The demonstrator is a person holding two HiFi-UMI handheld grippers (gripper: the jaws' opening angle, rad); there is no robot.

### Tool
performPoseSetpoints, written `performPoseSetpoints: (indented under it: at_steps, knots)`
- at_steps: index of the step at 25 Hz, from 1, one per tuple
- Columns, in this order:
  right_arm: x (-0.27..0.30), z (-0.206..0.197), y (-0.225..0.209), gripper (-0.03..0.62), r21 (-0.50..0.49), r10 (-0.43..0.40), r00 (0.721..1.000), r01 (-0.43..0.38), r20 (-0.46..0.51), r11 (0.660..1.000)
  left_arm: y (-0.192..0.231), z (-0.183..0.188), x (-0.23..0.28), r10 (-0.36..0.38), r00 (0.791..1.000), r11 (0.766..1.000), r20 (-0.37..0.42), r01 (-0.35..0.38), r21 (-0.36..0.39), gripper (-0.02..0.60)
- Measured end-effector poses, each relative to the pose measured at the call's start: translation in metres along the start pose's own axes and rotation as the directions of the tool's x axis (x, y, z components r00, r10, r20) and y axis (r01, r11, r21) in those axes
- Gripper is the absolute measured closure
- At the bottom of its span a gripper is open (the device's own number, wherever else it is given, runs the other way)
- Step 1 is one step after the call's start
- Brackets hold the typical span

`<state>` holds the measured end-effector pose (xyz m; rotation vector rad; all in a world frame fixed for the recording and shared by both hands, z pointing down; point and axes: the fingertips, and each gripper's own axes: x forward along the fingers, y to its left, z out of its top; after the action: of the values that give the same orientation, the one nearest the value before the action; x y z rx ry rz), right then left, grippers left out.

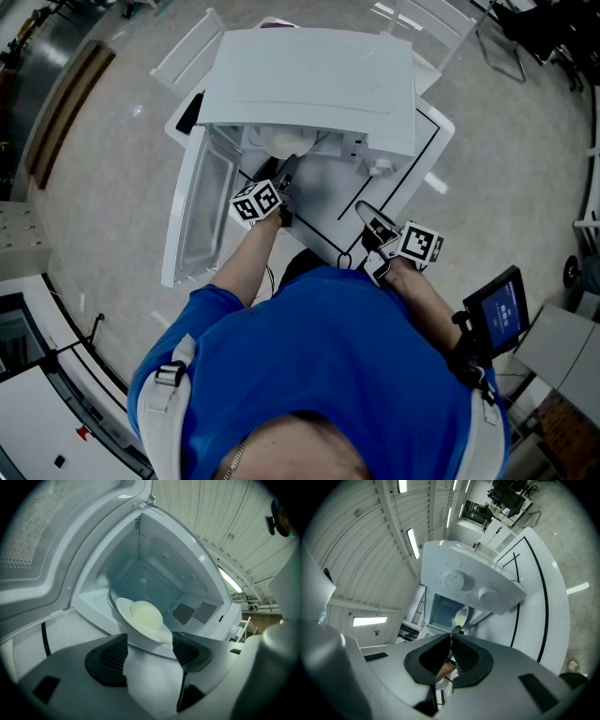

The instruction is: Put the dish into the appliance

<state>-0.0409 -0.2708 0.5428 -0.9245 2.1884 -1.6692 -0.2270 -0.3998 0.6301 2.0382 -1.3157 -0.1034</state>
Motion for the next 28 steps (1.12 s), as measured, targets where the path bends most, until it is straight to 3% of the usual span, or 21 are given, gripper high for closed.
performPoseSetpoints:
  at_steps: [6,9,12,13,21,28]
  knots:
    - [0.001,-0.001,0.002,0.579,0.001,0.005,1.000,-0.005,-0.005,1.000,-0.002,-0.004,-0.009,0.066,0.997,0.980,-0.025,-0.060,0.187,0.295]
    - [0.004,-0.003,0.009,0.579,0.011,0.040,0.999,-0.039,-0.002,0.999,0.001,-0.001,-0.018,0.119,0.993,0.953,-0.019,-0.109,0.283,0.296]
    - [0.002,-0.004,0.003,0.579,0.004,0.004,1.000,-0.004,-0.009,1.000,-0.002,0.001,-0.019,0.149,0.988,0.920,-0.028,-0.129,0.370,0.298]
    - [0.002,-0.003,0.002,0.579,0.001,0.001,1.000,-0.001,-0.010,1.000,-0.004,0.002,-0.017,0.157,0.987,0.911,-0.032,-0.132,0.391,0.325]
    - [-0.006,-0.003,-0.007,0.579,-0.001,-0.057,0.998,0.057,-0.002,0.998,-0.001,0.006,-0.006,0.201,0.978,0.889,-0.057,-0.158,0.429,0.457]
    - [-0.006,-0.001,0.003,0.579,0.000,0.000,1.000,0.000,0.025,1.000,0.000,0.012,0.003,0.221,0.973,0.876,-0.074,-0.164,0.454,0.486]
